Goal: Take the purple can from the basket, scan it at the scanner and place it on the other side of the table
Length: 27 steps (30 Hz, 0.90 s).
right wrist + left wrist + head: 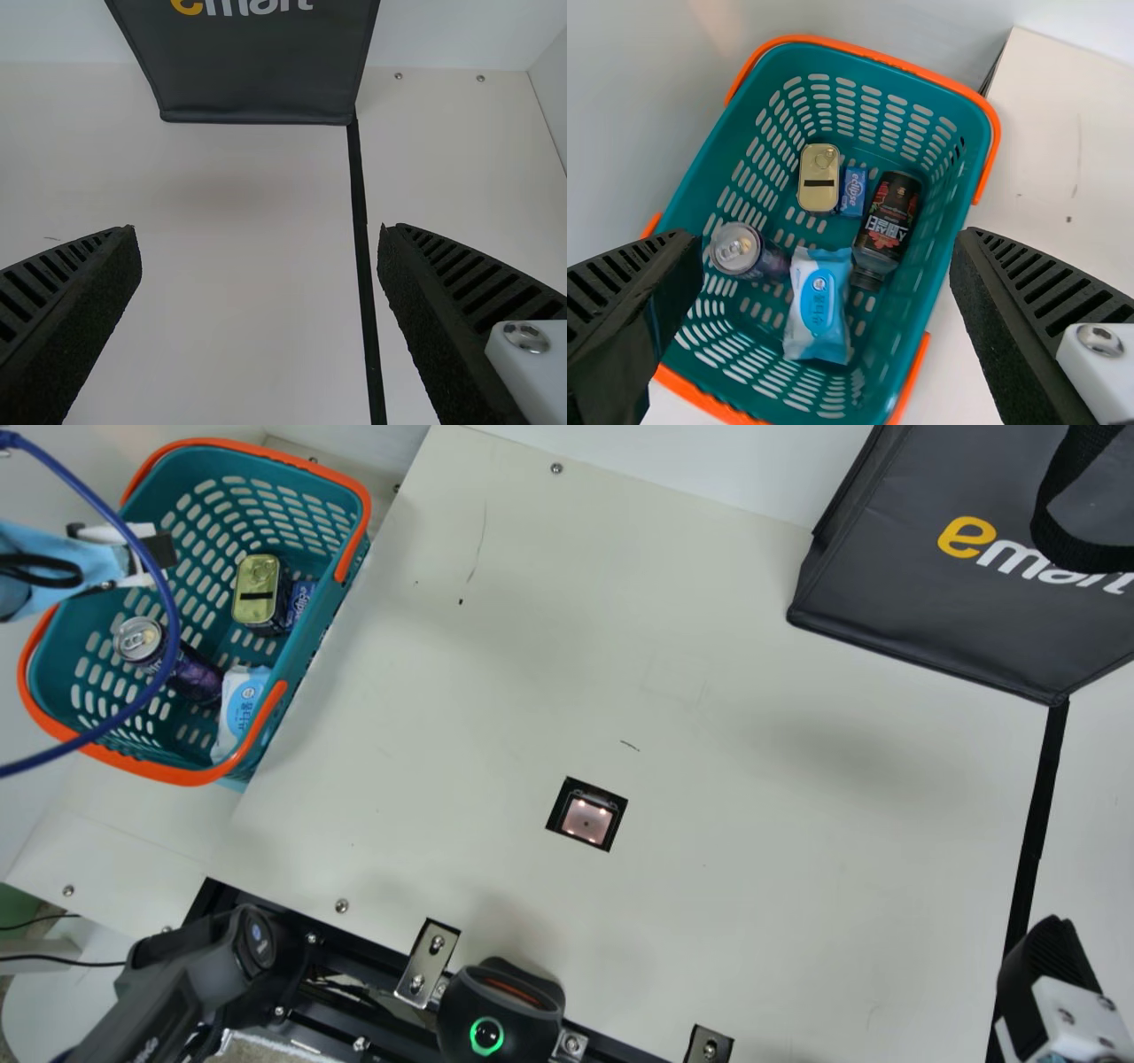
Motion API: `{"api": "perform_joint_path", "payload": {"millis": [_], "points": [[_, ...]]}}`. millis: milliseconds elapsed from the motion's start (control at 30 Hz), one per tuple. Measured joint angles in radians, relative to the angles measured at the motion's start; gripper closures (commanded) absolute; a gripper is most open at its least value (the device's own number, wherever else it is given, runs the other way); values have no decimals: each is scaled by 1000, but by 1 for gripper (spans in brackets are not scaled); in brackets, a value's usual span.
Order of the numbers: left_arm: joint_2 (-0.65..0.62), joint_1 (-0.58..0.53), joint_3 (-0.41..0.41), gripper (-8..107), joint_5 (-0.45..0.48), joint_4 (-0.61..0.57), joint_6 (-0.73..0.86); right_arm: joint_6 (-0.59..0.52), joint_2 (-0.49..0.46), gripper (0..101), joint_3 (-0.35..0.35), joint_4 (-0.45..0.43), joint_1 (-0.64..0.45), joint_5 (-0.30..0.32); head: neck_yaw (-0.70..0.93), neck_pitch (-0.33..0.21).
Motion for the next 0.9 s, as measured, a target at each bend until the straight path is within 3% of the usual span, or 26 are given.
{"api": "perform_joint_path", "payload": {"millis": [367, 900], "points": [[246, -30, -69, 9, -77, -9, 144, 0, 0, 6, 0, 0, 0, 1, 0, 0], [551, -89, -146, 9, -150, 71, 20, 0, 0, 6, 0, 0, 0, 1, 2, 0]]}}
